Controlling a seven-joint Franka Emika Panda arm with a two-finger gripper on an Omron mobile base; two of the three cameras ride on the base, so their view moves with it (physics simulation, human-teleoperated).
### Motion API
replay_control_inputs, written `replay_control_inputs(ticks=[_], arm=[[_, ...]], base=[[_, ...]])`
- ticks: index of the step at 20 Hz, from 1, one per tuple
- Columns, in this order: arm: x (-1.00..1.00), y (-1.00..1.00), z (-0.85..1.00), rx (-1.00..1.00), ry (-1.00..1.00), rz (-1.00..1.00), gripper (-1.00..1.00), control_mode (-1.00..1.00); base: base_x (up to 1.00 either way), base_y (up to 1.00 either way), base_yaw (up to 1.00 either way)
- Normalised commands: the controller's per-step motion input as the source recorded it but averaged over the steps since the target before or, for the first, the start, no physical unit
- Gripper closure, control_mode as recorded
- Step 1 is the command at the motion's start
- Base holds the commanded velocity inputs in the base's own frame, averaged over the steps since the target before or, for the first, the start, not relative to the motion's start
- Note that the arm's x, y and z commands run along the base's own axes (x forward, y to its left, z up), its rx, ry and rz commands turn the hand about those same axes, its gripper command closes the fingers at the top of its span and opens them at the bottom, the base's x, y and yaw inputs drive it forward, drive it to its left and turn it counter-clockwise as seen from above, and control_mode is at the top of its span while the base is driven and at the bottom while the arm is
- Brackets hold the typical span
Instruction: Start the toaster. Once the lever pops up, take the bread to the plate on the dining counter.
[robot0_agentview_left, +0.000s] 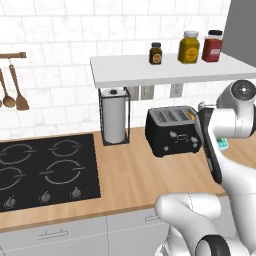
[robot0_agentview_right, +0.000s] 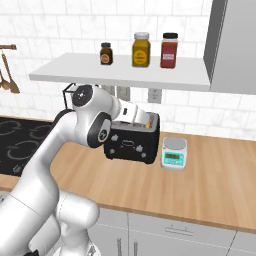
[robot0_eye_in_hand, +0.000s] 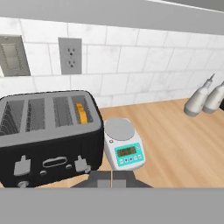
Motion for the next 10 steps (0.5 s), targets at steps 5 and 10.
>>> replay_control_inputs(ticks=[5, 10], arm=[[0.0, 0.0, 0.0, 0.0, 0.0, 0.0, 1.0, -1.0], [0.0, 0.0, 0.0, 0.0, 0.0, 0.0, 1.0, -1.0]], base=[[0.0, 0.0, 0.0], [0.0, 0.0, 0.0]])
